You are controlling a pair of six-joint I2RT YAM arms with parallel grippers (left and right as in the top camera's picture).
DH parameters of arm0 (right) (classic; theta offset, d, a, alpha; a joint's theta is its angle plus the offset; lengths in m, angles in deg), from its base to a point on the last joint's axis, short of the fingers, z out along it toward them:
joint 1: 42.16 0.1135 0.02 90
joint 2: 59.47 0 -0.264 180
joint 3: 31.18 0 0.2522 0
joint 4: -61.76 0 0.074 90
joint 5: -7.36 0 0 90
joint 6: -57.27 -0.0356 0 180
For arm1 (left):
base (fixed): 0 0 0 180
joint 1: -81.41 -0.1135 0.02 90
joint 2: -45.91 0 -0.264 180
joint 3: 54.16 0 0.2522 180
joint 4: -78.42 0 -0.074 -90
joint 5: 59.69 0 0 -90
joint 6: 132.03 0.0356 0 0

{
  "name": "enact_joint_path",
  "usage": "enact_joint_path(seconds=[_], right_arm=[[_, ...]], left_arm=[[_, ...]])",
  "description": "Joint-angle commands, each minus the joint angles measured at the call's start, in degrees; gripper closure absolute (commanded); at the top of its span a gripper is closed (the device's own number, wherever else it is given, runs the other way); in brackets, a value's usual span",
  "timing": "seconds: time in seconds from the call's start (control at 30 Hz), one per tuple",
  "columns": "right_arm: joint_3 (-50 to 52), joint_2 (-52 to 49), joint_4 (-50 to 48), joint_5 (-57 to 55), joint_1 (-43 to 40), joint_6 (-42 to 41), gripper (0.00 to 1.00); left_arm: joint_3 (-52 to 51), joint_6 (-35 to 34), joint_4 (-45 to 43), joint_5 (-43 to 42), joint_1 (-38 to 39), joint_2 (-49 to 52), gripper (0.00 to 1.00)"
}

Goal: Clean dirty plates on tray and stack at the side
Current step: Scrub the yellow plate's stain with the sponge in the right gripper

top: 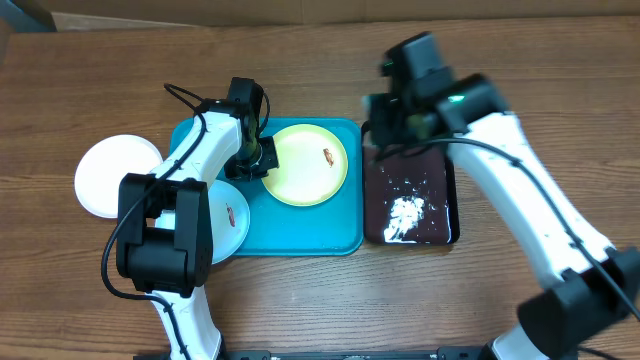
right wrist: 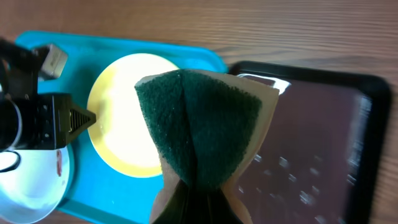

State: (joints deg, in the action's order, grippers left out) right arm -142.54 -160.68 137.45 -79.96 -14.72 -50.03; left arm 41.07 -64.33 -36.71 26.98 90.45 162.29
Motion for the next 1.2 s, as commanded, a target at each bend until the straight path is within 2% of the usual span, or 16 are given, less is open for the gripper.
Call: enact_joint_path(seconds=[0.0,0.2,0.57,1.17], right_arm=[[-0.8,-4.1,-2.9,-6.0,5.3,0.8,0.96],[-0.8,-8.6,-7.7,-12.4,9.7,0.9,0.96],[-0.7,-17.2,-11.9,-12.5,10.3,1.0,0.96],[-0.5,-25.9,-15.0,-13.2,10.3,1.0,0.96]], left_arm=[[-0.7,0.9,-0.2,2.3,0.0,0.6,0.96],[-0.7,0.9,-0.2,2.3,0.0,0.6,0.96],[-0.7,0.9,-0.2,2.3,0.0,0.6,0.96],[-0.7,0.9,-0.2,2.3,0.0,0.6,0.96]])
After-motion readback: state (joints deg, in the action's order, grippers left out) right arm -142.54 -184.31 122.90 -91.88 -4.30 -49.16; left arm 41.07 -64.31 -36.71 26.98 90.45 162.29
